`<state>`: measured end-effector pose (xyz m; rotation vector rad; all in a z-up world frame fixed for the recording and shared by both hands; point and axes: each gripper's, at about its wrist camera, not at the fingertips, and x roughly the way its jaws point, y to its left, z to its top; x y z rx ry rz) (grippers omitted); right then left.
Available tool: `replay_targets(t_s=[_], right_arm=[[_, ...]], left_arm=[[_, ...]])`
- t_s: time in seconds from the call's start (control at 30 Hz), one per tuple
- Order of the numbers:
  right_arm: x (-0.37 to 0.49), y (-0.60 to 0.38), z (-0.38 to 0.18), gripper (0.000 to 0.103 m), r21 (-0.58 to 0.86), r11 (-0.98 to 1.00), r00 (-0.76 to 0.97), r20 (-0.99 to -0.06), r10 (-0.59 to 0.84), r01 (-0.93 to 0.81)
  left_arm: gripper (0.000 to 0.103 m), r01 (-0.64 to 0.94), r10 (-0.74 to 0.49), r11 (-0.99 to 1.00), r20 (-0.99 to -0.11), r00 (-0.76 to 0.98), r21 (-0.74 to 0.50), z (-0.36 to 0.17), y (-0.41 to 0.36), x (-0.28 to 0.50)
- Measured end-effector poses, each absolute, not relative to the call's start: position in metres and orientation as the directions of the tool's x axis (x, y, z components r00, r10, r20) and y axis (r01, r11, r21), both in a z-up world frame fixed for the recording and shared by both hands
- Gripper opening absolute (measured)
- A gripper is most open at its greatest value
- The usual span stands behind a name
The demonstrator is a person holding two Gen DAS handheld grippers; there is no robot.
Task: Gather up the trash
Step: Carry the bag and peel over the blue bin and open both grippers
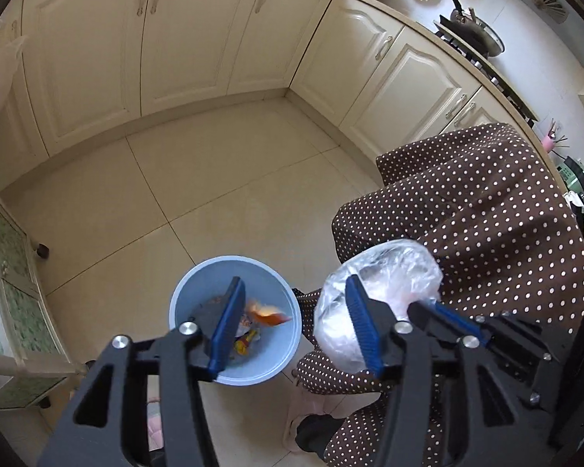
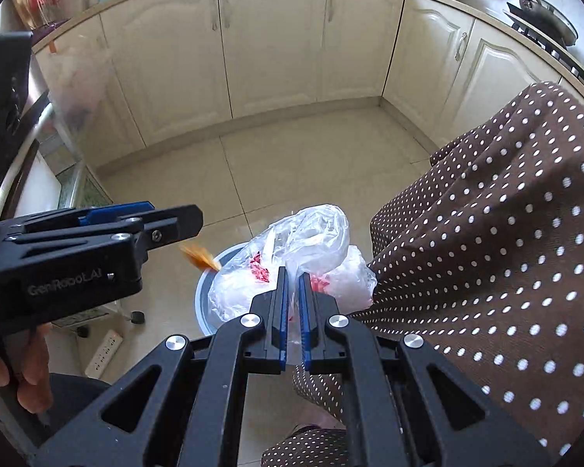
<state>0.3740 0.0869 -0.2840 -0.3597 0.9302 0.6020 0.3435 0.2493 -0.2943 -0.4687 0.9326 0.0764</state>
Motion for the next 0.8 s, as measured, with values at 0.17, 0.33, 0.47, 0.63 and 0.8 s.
replay_targets(t_s=[0.17, 0.33, 0.47, 0.63, 0.8], right_arm=[[0.375, 0.093, -0.287, 0.005, -0.028, 0.78, 0.446, -0.833, 0.328, -0.625], [0.375, 0.1, -0.286, 0.005, -0.025, 0.775, 0.441, -0.834, 0.333, -0.631], [0.375, 0.104, -0.287, 0.005, -0.021, 0.771, 0.437, -0.833, 0.338, -0.636], [0.376, 0.116, -0.287, 0.005, -0.015, 0.76, 0.433, -0.829, 0.354, -0.65], [0.379, 0.128, -0.283, 0.024, -0.017, 0.758, 0.458, -0.806, 0.376, -0.652]], left_arm=[[0.053, -0.263, -0.137, 0.899, -0.795, 0.592, -0.351, -0.298, 0.248, 0.34], [0.053, -0.28, -0.132, 0.893, -0.8, 0.585, -0.352, -0.3, 0.252, 0.335], [0.053, -0.293, -0.125, 0.888, -0.798, 0.589, -0.355, -0.3, 0.259, 0.33], [0.053, -0.314, -0.11, 0.877, -0.79, 0.604, -0.362, -0.296, 0.27, 0.324], [0.053, -0.328, -0.1, 0.869, -0.78, 0.618, -0.371, -0.287, 0.278, 0.321]])
